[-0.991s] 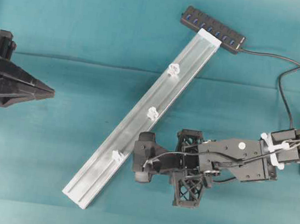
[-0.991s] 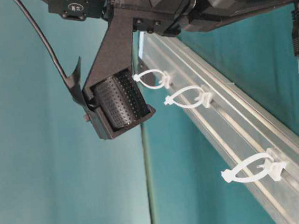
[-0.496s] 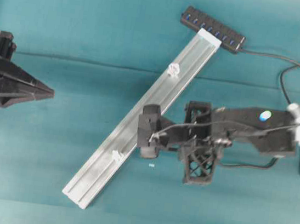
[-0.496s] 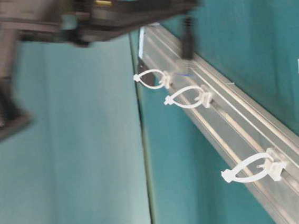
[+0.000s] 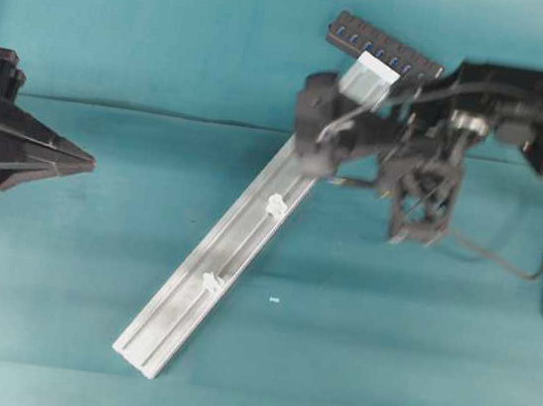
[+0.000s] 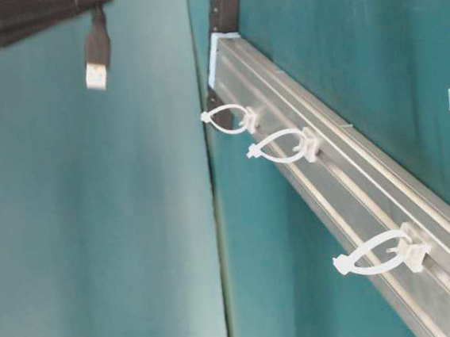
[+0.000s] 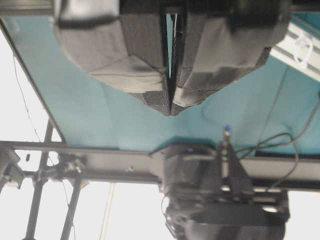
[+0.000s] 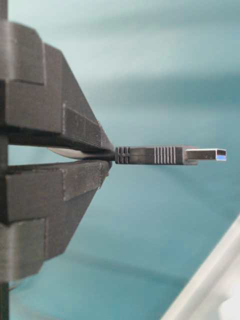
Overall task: Pass the USB cable through three rings with both arms.
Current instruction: 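Push the plug through the first white ring with the right gripper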
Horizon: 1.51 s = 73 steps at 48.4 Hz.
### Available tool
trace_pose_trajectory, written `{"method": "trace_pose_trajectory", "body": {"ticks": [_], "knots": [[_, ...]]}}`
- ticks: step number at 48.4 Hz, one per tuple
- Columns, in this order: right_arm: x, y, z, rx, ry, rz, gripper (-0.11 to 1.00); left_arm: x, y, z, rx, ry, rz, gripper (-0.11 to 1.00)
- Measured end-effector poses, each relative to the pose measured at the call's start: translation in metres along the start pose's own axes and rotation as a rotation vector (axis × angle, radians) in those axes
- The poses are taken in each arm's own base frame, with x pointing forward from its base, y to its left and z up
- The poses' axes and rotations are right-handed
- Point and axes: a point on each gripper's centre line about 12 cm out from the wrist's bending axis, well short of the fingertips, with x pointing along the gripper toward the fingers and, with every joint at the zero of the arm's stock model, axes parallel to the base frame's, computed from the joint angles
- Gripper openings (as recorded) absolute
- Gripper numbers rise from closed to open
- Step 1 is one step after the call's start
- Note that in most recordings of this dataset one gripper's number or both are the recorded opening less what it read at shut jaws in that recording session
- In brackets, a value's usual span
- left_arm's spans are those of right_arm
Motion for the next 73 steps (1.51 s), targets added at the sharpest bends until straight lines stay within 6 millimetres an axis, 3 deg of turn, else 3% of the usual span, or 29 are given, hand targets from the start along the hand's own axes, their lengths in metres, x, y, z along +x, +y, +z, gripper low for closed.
{"method": "trace_pose_trajectory", "body": {"ticks": [5, 11, 29, 37, 44, 59, 73], "knots": [[-0.009, -0.011, -0.006, -0.026, 0.016, -0.003, 0.08, -0.002, 0.000, 0.006, 0.000, 0.001, 0.002, -0.01], [-0.018, -0.038, -0.016, -0.052, 0.035, -0.044, 0.08, -0.004, 0.000, 0.011, 0.000, 0.011, 0.003, -0.01], [-0.024, -0.111, -0.053, -0.160, 0.131, -0.186, 0.08, -0.008, -0.002, 0.036, -0.009, -0.051, -0.001, -0.01], [-0.023, -0.139, -0.060, -0.170, 0.082, -0.252, 0.08, -0.008, -0.002, 0.043, -0.064, -0.067, -0.004, -0.01], [-0.003, -0.150, -0.058, -0.245, 0.057, -0.279, 0.08, -0.008, -0.002, 0.044, -0.087, -0.067, -0.005, -0.01], [0.077, -0.163, -0.044, -0.475, 0.042, -0.283, 0.08, -0.007, -0.002, 0.043, -0.087, -0.064, -0.005, -0.01], [0.083, -0.162, -0.036, -0.558, 0.022, -0.304, 0.08, -0.007, -0.001, 0.041, -0.088, -0.042, 0.002, -0.01]]}}
